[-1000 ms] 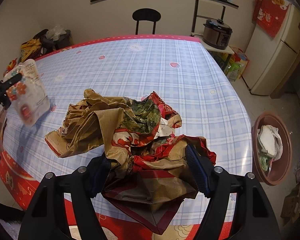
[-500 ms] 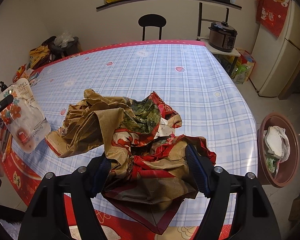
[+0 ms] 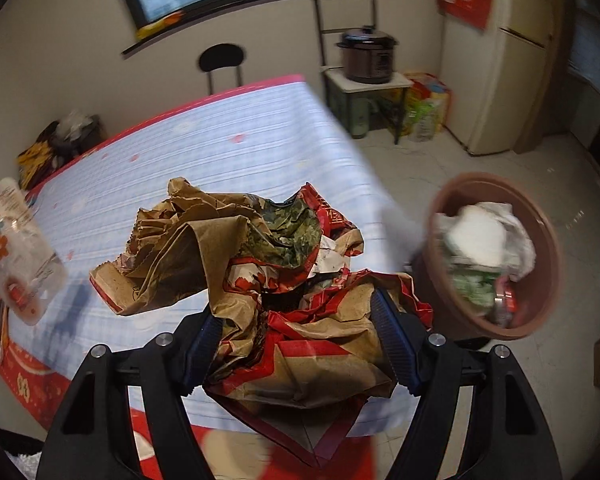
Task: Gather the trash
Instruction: 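Carry the paper bag over the bin and open the right tool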
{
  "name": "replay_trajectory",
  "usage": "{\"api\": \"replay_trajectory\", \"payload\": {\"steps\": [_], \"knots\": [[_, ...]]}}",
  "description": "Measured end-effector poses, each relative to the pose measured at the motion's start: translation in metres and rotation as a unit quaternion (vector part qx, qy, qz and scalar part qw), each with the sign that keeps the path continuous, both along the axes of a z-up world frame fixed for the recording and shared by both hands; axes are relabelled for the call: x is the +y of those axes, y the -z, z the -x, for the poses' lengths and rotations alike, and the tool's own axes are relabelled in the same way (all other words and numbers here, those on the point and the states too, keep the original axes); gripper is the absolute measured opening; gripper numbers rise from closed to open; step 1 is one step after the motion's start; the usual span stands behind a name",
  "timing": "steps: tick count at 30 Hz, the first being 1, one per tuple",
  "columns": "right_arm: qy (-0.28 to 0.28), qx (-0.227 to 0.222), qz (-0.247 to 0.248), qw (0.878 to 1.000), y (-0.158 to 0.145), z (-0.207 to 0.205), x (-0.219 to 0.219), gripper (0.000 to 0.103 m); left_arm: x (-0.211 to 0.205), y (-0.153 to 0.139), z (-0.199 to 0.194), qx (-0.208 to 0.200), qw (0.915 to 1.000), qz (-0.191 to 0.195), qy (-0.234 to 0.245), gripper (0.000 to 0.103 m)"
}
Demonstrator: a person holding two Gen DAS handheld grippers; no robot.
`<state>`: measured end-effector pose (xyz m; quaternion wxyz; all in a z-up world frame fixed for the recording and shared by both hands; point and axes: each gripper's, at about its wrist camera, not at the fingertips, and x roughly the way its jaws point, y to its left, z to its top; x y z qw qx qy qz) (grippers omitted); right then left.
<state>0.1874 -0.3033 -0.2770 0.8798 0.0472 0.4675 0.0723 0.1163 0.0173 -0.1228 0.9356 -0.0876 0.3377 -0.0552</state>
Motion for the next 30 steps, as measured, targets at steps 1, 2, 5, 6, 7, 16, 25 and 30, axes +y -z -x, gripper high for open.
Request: {"api": "replay_trajectory", "payload": {"steps": [1,2,5,6,7,16,25,30], "knots": [[0.016,0.000,0.002,1.000,0.000,-0.002,-0.019,0.071,-0.006,0.000,-0.001,-0.001,1.0000,0.001,0.001,0.028],[0.034,0.000,0.004,0.999,0.000,-0.005,-0.040,0.071,-0.010,0.000,-0.002,-0.001,1.0000,0.001,0.002,0.028],[0.073,-0.002,0.007,0.997,0.000,-0.014,-0.086,0.071,-0.025,0.000,-0.004,-0.001,1.0000,-0.001,0.000,0.028],[0.087,-0.004,0.009,0.996,0.001,-0.019,-0.104,0.071,-0.027,0.000,-0.005,-0.001,1.0000,-0.001,-0.001,0.028],[0.099,-0.005,0.013,0.995,0.002,-0.023,-0.118,0.071,-0.030,0.001,-0.006,0.000,1.0000,-0.001,-0.003,0.028],[0.193,-0.008,-0.021,0.981,0.009,-0.055,-0.217,0.083,-0.058,0.000,-0.005,0.004,0.9999,-0.012,-0.007,0.028],[0.206,-0.050,-0.045,0.976,-0.013,-0.034,-0.230,0.097,-0.068,-0.009,-0.005,-0.003,0.9998,-0.015,0.015,0.028],[0.212,-0.056,-0.046,0.975,-0.023,-0.018,-0.229,0.098,-0.089,-0.017,-0.017,-0.010,0.9985,-0.012,0.053,0.028]]}}
